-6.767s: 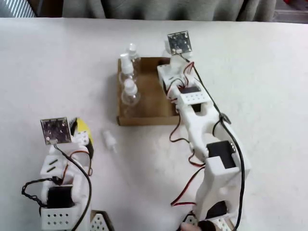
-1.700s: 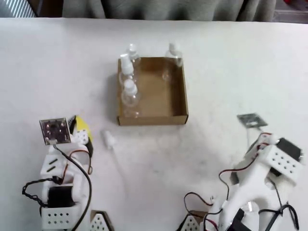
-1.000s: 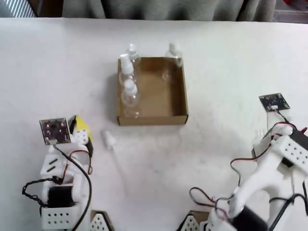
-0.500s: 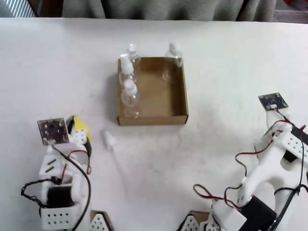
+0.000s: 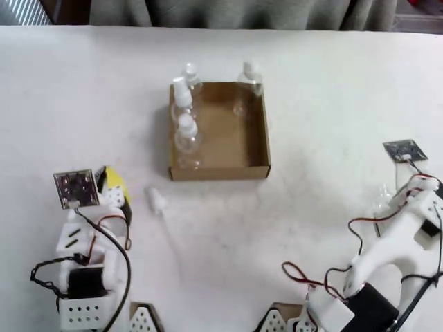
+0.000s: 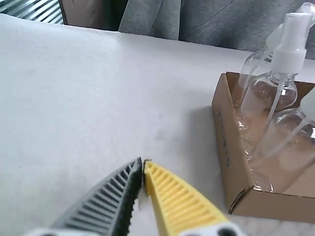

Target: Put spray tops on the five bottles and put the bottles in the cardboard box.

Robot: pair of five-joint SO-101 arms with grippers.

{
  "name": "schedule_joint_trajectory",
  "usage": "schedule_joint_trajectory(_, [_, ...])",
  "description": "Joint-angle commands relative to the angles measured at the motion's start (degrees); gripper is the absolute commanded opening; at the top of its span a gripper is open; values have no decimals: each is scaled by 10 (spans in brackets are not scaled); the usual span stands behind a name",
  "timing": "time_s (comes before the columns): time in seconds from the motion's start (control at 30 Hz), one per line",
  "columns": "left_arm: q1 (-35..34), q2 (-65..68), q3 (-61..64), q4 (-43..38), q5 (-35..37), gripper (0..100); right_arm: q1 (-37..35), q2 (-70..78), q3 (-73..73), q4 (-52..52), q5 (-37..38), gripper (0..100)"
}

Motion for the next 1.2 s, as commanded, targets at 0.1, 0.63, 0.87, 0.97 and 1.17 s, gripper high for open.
schedule_joint_trajectory(0.1, [-6, -7, -2, -5, -8, 20, 11, -135, 77, -36, 1, 201])
schedule_joint_trajectory(0.63, [-8, -7, -2, -5, -8, 20, -75, -172, 186, -260, -128, 203])
schedule_joint_trajectory(0.87, [-8, -7, -2, -5, -8, 20, -80, -109, 156, -254, -131, 351])
schedule_joint_trajectory(0.97, [-8, -7, -2, -5, -8, 20, -84, -80, 147, -257, -131, 351])
schedule_joint_trajectory(1.17, [-8, -7, -2, -5, -8, 20, -87, 27, 74, -255, -131, 351])
